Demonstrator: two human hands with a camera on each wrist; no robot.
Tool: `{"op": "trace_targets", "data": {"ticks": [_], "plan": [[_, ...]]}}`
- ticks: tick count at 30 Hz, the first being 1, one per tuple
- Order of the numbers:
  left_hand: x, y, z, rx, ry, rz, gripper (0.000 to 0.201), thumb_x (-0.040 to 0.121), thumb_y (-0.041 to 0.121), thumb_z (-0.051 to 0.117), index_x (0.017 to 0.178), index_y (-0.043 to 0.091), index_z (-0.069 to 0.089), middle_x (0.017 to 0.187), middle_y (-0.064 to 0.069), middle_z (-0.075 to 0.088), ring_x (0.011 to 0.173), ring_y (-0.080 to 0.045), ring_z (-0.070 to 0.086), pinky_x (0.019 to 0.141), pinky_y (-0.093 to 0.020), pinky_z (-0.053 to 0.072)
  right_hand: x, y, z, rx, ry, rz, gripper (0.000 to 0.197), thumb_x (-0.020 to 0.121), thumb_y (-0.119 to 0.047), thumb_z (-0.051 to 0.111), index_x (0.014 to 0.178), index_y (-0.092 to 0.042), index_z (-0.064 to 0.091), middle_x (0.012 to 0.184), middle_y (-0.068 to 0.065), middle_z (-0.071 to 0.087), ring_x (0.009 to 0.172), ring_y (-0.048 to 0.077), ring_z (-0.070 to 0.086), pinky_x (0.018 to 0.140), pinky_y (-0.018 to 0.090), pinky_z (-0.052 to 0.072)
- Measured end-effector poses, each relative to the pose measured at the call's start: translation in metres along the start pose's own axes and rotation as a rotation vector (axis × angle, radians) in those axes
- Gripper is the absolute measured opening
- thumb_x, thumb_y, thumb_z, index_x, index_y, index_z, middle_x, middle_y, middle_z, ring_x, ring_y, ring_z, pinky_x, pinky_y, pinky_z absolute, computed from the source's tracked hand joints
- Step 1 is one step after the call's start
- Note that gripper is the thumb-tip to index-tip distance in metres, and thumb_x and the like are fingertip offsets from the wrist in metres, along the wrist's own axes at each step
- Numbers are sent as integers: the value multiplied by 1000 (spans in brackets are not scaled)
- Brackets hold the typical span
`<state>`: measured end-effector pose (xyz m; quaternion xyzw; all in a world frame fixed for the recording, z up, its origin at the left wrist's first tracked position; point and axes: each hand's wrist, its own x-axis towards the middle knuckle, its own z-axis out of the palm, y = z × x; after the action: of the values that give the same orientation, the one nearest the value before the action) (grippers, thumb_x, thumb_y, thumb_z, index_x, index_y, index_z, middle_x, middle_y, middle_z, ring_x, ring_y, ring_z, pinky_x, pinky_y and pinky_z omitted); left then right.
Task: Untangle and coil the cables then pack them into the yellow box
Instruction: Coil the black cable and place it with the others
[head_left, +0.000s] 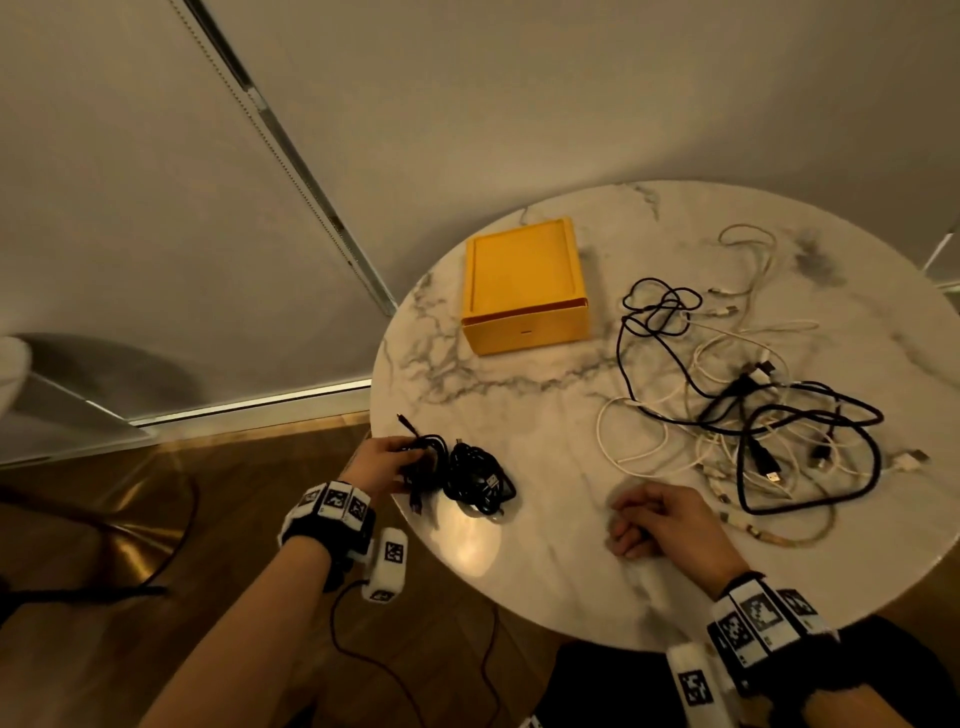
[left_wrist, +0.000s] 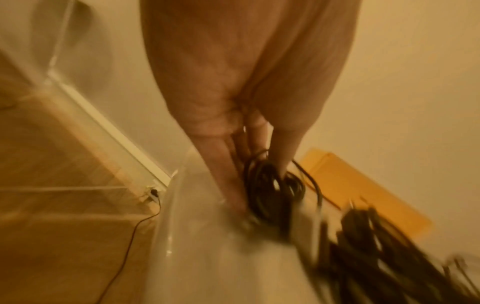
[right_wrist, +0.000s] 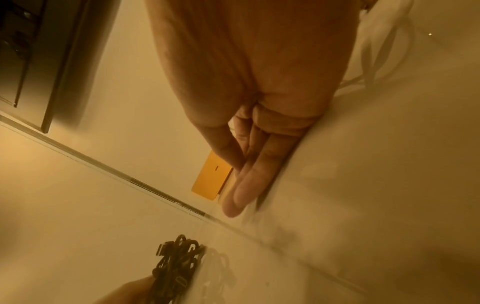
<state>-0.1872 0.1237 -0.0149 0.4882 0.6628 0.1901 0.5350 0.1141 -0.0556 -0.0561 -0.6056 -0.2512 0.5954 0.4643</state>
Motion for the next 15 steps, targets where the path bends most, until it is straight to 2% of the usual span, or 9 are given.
{"op": "trace_targets", "data": {"ticks": [2, 4, 6, 8, 11, 15], "plan": [[7, -6, 7, 240, 139, 140, 28, 92, 10, 60, 120, 9, 64, 110, -12, 68, 96, -24, 65, 80, -40, 57, 0, 2, -1, 2, 6, 0, 15, 89, 14, 49, 88, 5, 61, 65, 20, 66, 49, 26, 65, 45, 27, 53], [8, -12, 12, 502, 224, 267, 31, 93, 22, 58, 123, 18, 63, 118, -5, 63, 105, -23, 61, 91, -40, 52, 1, 5, -1, -2, 12, -6, 16, 89, 14, 49, 87, 4, 61, 64, 18, 66, 48, 25, 64, 45, 27, 53], [8, -17, 17, 719, 219, 320, 38, 97, 31, 50, 134, 22, 54, 128, -4, 52, 116, -24, 52, 99, -40, 45, 2, 6, 0, -13, 18, -16, 17, 89, 14, 49, 87, 3, 61, 63, 17, 65, 48, 25, 64, 44, 26, 52], [7, -21, 24, 893, 196, 318, 45, 101, 35, 38, 144, 25, 39, 137, -6, 40, 125, -27, 39, 106, -42, 35, 2, 7, 0, -18, 21, -27, 16, 89, 13, 50, 88, 3, 62, 64, 18, 65, 49, 25, 64, 45, 26, 53], [8, -25, 34, 852, 188, 285, 48, 102, 37, 30, 150, 31, 24, 152, -4, 26, 138, -29, 25, 114, -46, 23, 1, 7, 1, -14, 32, -35, 15, 89, 13, 50, 87, 4, 62, 64, 18, 65, 50, 27, 64, 44, 27, 53], [13, -35, 45, 727, 145, 293, 51, 103, 38, 30, 152, 33, 16, 161, -6, 6, 148, -23, 2, 120, -42, 6, 2, 9, 1, -15, 34, -34, 16, 89, 13, 49, 87, 3, 62, 64, 19, 65, 49, 27, 64, 44, 26, 52]]}}
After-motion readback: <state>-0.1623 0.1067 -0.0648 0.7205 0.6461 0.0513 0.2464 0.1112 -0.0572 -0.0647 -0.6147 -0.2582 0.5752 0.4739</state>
